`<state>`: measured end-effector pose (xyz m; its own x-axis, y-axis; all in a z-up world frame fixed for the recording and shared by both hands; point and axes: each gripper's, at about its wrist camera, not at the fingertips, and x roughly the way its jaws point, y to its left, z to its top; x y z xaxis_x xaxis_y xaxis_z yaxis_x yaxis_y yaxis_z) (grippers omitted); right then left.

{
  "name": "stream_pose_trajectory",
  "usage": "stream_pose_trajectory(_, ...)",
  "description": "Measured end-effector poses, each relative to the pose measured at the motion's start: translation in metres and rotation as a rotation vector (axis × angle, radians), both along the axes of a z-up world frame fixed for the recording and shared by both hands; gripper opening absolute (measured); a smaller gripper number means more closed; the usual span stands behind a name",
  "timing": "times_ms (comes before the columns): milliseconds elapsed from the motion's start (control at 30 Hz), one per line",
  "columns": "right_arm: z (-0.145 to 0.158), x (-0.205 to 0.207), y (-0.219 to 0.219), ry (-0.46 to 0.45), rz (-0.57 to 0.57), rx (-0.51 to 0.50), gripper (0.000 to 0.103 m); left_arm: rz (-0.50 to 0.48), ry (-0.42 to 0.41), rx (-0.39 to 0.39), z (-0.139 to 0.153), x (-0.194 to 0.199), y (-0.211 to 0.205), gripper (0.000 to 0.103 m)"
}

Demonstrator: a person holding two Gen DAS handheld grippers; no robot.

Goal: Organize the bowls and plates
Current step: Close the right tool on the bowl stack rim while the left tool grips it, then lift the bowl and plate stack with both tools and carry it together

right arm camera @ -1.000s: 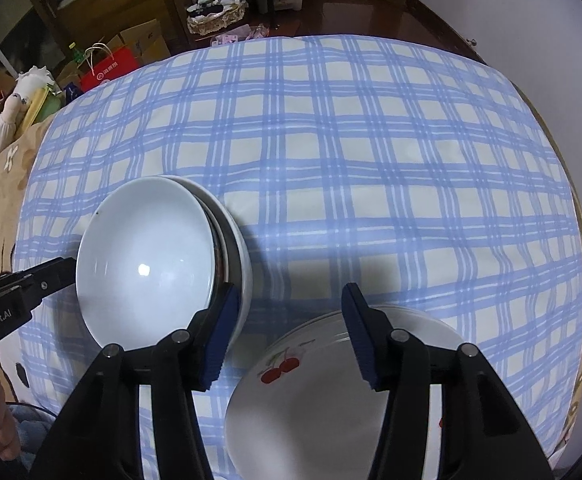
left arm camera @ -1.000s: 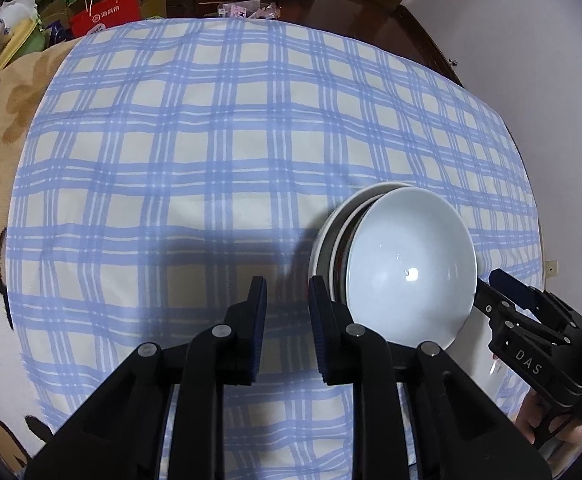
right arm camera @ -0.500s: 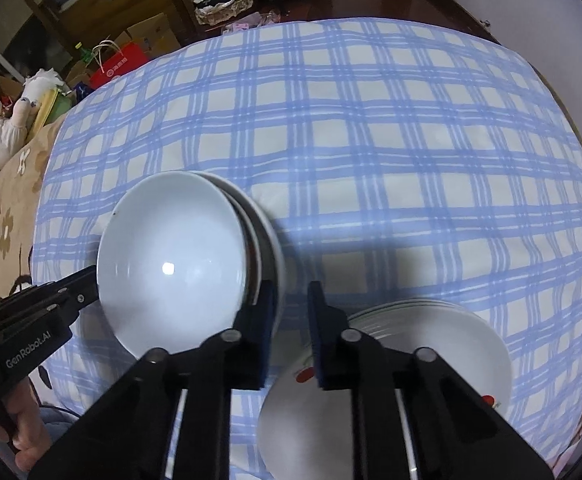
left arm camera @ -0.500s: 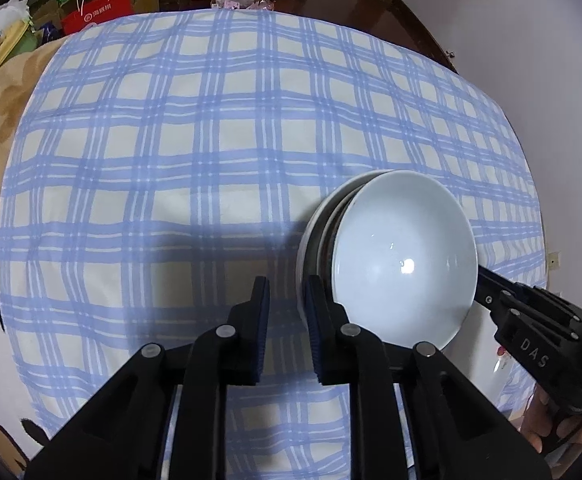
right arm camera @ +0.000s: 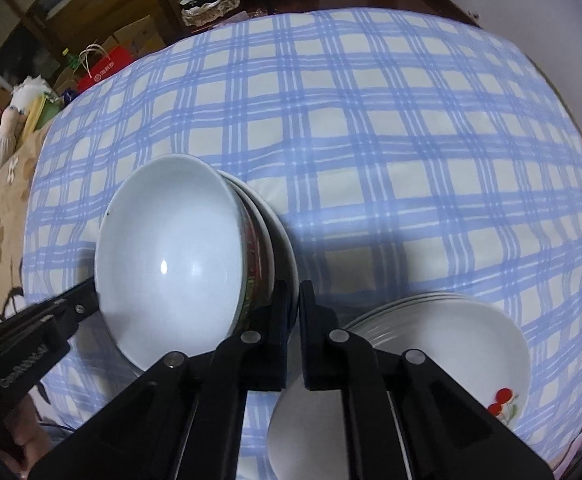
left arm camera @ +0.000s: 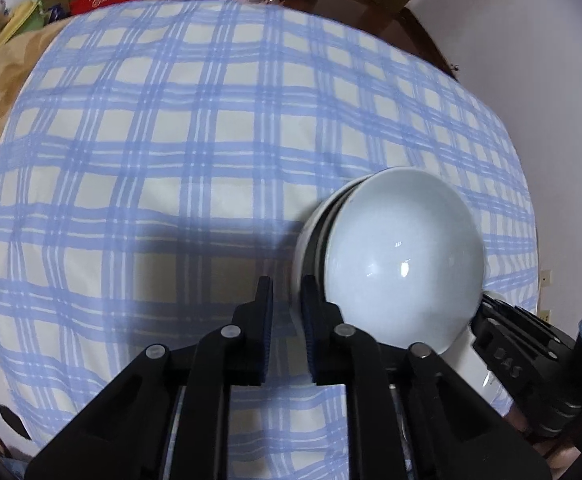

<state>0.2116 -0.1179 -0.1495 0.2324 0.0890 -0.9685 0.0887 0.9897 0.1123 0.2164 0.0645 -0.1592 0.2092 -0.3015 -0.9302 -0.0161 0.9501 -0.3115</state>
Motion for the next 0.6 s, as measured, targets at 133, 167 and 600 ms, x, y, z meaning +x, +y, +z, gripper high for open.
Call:
stream_pose_trajectory(133, -0.002, 0.003, -0.009, 0.019, -0.007, 0.048, 0.009, 0.013, 0.024, 0.001, -0.005, 0.002, 0.001, 0.024)
stream_pose_trajectory(167, -0.002, 0.003, -0.009, 0.017, 0.001, 0.045, 0.009, 0.015, 0.024, -0.002, -0.005, 0.002, 0.002, 0.023)
stream_pose_trajectory(600, 0.006, -0.008, -0.013, -0.049, -0.005, 0.026, 0.007, -0.025, -0.036, 0.032, 0.006, -0.002, -0.009, 0.007)
